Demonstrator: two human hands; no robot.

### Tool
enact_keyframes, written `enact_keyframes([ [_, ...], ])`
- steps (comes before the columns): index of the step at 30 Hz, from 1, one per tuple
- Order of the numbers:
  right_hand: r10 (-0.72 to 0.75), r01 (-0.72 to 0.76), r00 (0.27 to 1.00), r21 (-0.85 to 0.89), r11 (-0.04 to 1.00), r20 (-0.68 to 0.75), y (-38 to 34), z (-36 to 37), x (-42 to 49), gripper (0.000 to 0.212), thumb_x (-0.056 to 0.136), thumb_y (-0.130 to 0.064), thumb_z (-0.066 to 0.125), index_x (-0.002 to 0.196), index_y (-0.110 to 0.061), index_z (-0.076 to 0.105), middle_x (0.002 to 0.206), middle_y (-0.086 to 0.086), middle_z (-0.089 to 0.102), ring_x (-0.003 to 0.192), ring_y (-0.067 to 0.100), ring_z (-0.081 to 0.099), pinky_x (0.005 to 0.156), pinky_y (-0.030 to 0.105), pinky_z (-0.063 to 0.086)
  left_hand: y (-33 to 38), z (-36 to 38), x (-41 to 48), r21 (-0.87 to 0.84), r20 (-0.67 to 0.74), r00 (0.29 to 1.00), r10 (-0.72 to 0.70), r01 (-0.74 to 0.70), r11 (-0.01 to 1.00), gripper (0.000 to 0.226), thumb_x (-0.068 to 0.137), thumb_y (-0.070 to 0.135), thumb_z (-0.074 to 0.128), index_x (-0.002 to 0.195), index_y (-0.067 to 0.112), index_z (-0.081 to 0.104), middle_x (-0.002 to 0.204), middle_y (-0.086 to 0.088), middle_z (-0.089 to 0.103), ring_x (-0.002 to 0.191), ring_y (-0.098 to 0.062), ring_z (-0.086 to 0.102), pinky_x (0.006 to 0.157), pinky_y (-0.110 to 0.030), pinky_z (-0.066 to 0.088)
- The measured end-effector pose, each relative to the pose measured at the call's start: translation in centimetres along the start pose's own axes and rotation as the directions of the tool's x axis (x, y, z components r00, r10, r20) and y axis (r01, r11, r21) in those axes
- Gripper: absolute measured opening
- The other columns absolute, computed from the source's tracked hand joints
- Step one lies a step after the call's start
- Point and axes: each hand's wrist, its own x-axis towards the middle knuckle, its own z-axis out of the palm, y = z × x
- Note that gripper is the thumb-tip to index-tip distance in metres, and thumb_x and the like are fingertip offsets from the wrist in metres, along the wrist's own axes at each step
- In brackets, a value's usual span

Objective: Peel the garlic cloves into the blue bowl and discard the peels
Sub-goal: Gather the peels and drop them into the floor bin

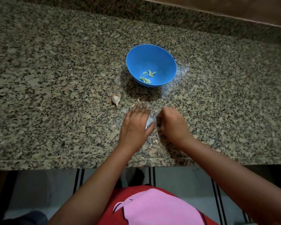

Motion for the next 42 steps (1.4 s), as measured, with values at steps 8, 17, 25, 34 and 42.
enact_keyframes([
  [8,0.502,-0.516,0.790,0.824,0.234,0.352,-1.8,-1.2,-1.7,0.004,0.086,-0.006,0.065,0.087,-0.004,0.062,0.074,0.008,0.070,0.065,0.015,0.065,0.056,0.023,0.052,0.0,-1.1,-0.2,-0.391,-0.207,0.978,-0.015,-0.069,0.918,0.026,0.082,0.029,0.060,0.093,0.009,0.073,0.089,-0.003,0.072,0.091,-0.011,0.050,0.082,-0.026,0.036],
  [17,0.324,-0.628,0.775,0.722,0.291,0.543,-0.8,-2.9,-0.3,0.007,0.078,0.004,0.068,0.082,-0.001,0.067,0.074,0.011,0.070,0.067,0.020,0.066,0.062,0.025,0.057,0.0,-1.8,-0.6,-0.449,-0.190,0.980,0.052,-0.134,0.883,0.020,0.079,0.014,0.065,0.096,0.007,0.072,0.089,-0.005,0.070,0.090,-0.009,0.052,0.082,-0.026,0.042],
  [25,0.044,-0.072,0.978,0.132,0.989,0.204,-0.9,-1.9,-0.6,0.008,0.081,-0.011,0.068,0.085,-0.006,0.064,0.083,-0.003,0.053,0.084,0.015,0.046,0.071,0.025,0.036,0.2,-1.2,-0.4,0.044,0.084,0.996,0.040,-0.044,0.998,0.063,0.088,0.050,0.048,0.139,0.013,0.043,0.148,-0.001,0.038,0.141,-0.019,0.027,0.113,-0.035,0.020],
  [34,0.008,-0.029,0.958,0.070,0.997,0.286,-1.0,-2.5,0.3,0.013,0.084,-0.014,0.065,0.083,-0.002,0.061,0.085,0.007,0.058,0.084,0.019,0.048,0.072,0.028,0.037,-0.2,-0.6,-0.6,0.093,0.092,0.995,0.043,-0.052,0.994,0.065,0.092,0.054,0.037,0.143,0.014,0.038,0.150,-0.001,0.035,0.143,-0.018,0.022,0.114,-0.035,0.017],
  [42,0.415,-0.595,0.799,0.480,0.644,0.435,-0.7,-3.4,1.7,0.002,0.084,-0.007,0.066,0.084,-0.006,0.068,0.087,0.010,0.069,0.080,0.021,0.064,0.074,0.032,0.054,0.6,-1.8,-0.5,-0.331,-0.018,0.997,-0.071,0.061,0.942,0.041,0.090,0.035,0.057,0.125,0.014,0.059,0.132,-0.003,0.057,0.129,-0.016,0.045,0.108,-0.025,0.024],
])
